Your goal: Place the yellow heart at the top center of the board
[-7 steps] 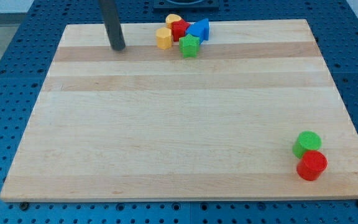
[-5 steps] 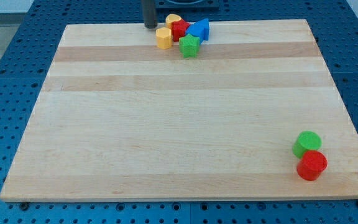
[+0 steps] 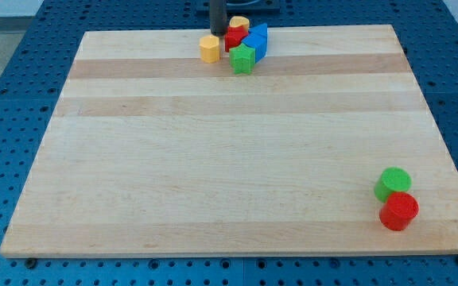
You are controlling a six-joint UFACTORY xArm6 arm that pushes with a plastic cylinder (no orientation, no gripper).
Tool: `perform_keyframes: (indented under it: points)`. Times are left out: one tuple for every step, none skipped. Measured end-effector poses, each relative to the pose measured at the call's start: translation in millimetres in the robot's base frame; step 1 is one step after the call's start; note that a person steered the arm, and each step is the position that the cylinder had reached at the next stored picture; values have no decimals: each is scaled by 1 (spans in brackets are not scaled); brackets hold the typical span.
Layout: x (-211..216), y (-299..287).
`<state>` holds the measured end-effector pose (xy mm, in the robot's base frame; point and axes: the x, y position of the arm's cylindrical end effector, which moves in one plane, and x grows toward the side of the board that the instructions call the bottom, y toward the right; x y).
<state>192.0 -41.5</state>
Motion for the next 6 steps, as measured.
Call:
perform_keyframes:
  points:
    - [0,1]
    - [1,23]
    - [1,71]
    - [1,93]
    - [1,95]
    - [0,91]
